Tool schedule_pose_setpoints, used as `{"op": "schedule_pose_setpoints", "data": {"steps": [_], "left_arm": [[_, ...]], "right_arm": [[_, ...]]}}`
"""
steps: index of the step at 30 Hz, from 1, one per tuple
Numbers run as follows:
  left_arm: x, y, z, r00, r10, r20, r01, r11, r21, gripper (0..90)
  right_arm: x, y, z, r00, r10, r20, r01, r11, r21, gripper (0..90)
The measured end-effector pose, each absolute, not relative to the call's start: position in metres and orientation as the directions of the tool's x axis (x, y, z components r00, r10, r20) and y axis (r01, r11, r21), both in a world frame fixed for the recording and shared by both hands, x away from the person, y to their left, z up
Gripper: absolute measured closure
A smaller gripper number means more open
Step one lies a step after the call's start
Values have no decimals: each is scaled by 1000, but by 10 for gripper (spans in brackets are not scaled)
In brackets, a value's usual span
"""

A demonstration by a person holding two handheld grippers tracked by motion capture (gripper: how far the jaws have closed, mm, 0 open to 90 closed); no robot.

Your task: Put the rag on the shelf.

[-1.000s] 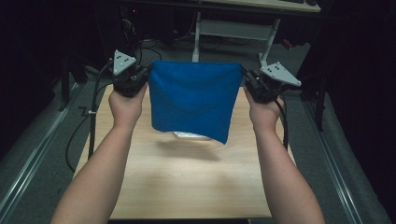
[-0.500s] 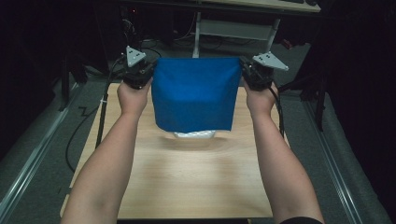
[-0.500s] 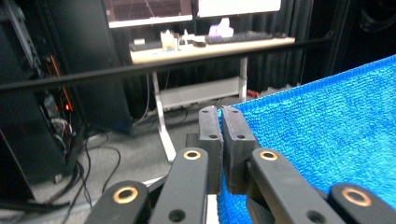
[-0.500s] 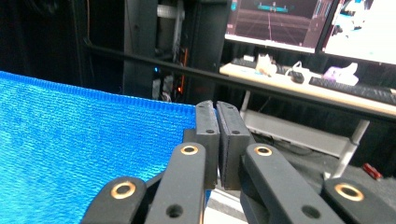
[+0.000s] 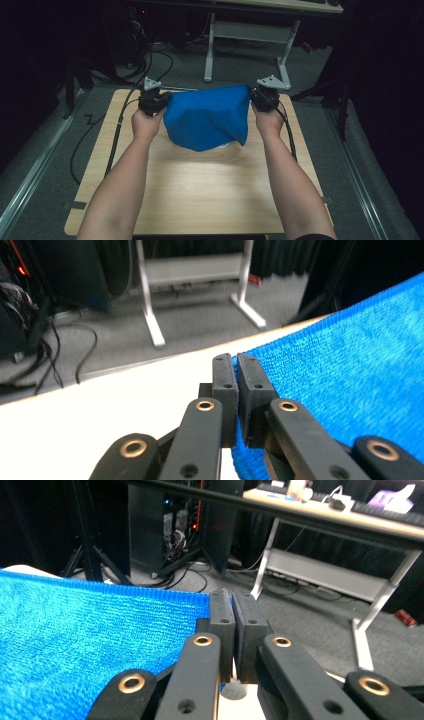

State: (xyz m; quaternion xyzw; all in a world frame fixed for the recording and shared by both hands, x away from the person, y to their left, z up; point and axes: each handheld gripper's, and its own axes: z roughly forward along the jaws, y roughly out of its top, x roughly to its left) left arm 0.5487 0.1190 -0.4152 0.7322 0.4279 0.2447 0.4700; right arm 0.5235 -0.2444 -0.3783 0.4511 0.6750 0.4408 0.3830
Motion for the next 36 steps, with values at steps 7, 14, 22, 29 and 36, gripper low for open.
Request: {"op": "schedule_pose_setpoints", "data": {"steps": [7, 14, 22, 29, 36], "left_arm": [[539, 122, -435, 516, 853, -82, 426, -172, 888, 873], [534, 120, -458, 536, 836, -120, 464, -173, 869, 873], [532, 111, -473, 557, 817, -147, 497, -186, 848, 870], [535, 102, -488, 568, 802, -185, 535, -189, 823, 860], [535, 102, -507, 551, 801, -233, 573, -160, 804, 852]], "right_arm": [[515, -246, -406, -309, 945, -112, 318, 213, 924, 892], [508, -249, -437, -315, 946, -82, 377, 204, 904, 891], [498, -247, -469, -324, 944, -61, 430, 205, 879, 891], [490, -246, -483, -331, 941, -70, 444, 220, 868, 891], [485, -250, -494, -325, 944, -61, 453, 213, 866, 890]]}}
